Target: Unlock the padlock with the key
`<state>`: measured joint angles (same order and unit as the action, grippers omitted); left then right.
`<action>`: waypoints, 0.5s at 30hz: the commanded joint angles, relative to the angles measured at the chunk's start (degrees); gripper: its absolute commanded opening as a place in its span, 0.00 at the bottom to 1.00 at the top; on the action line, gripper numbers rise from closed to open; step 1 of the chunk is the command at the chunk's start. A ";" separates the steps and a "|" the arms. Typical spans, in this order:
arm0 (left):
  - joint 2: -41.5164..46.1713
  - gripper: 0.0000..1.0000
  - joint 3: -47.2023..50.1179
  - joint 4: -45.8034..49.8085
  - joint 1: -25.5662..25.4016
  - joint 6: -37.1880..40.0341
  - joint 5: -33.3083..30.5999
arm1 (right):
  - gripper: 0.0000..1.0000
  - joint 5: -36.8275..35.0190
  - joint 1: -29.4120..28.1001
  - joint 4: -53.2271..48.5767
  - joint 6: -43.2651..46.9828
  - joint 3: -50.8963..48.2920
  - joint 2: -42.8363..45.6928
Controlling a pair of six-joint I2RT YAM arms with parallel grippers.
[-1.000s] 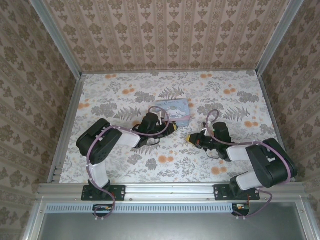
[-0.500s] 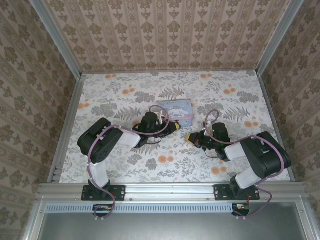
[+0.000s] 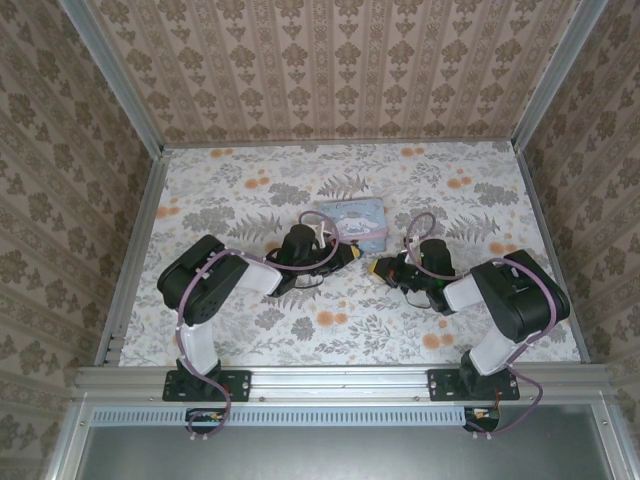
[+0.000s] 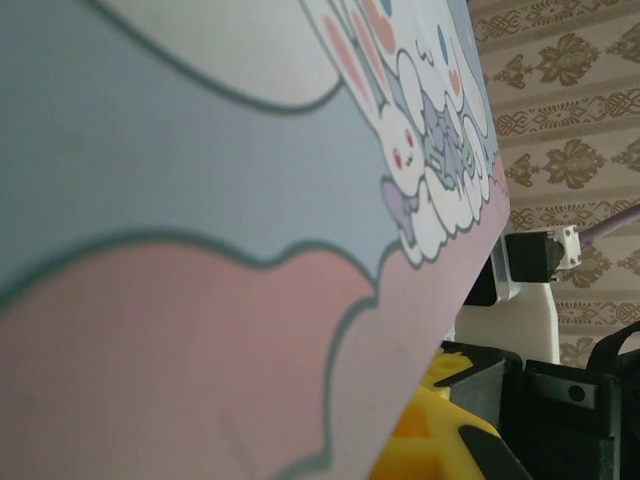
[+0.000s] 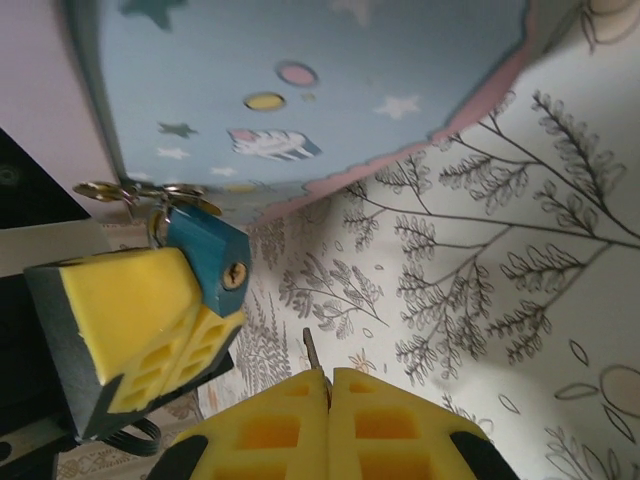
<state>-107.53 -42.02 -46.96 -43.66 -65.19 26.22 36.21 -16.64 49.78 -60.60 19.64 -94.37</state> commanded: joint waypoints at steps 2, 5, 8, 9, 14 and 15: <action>-1.10 0.00 0.36 -3.67 0.42 -1.17 1.64 | 0.00 -1.35 0.12 1.16 -0.66 1.87 -0.75; -1.27 0.00 0.46 -4.02 0.42 -1.21 1.65 | 0.00 -1.70 0.12 0.58 -0.53 2.41 -0.90; -1.37 0.00 0.54 -4.28 0.42 -1.41 1.71 | 0.00 -1.80 0.08 0.50 -0.70 2.94 -0.91; -1.37 0.00 0.51 -4.33 0.42 -1.27 1.71 | 0.00 -1.79 0.10 0.41 -0.76 3.10 -0.86; -1.62 0.00 0.61 -4.37 0.42 -1.28 1.51 | 0.00 -1.73 0.07 -0.51 -0.82 3.87 -0.14; -1.61 0.00 0.62 -4.37 0.42 -1.17 1.56 | 0.00 -1.75 0.13 -0.69 -0.82 3.91 0.05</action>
<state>-108.05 -41.98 -48.10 -43.64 -65.65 26.28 35.09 -16.64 49.50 -60.97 22.41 -94.63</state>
